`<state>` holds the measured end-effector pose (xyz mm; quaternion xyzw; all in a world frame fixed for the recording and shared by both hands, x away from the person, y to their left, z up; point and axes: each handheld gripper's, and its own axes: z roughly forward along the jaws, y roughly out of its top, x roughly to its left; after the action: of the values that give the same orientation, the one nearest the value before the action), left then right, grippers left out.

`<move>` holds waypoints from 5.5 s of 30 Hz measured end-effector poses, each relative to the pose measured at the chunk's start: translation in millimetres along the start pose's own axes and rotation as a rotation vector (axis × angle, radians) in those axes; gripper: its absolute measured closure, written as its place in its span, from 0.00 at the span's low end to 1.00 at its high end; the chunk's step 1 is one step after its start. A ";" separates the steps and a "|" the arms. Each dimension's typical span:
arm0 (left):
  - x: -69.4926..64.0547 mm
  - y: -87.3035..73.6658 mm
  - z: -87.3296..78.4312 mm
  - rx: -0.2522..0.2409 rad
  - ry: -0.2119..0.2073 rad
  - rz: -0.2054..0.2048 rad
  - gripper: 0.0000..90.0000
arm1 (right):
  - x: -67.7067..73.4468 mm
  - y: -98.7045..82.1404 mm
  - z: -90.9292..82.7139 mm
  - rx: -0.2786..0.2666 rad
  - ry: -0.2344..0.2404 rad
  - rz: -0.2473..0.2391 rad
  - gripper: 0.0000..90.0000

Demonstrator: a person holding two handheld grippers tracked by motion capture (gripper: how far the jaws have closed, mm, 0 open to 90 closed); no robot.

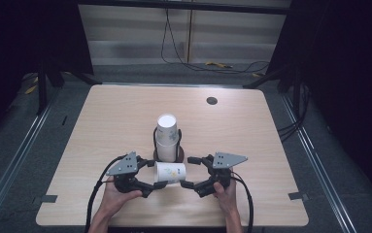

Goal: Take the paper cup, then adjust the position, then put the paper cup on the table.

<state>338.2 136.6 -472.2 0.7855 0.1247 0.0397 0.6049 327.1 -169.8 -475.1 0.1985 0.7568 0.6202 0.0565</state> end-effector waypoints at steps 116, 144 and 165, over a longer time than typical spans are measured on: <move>128.4 63.0 -33.8 0.829 0.352 -0.169 0.26 | 11.3 -43.4 -44.5 -0.260 -0.810 -0.062 0.17; 129.7 48.1 -14.4 0.786 0.322 -0.147 0.20 | 11.3 -43.4 -44.4 -0.259 -0.815 -0.062 0.17; 120.1 43.7 -32.6 0.431 0.360 -0.158 0.25 | 11.1 -43.4 -44.5 -0.261 -0.806 -0.061 0.17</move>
<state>453.7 186.2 -432.3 0.8640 0.2967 0.1038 0.3934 292.2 -213.1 -505.1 0.3937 0.5950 0.5816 0.3908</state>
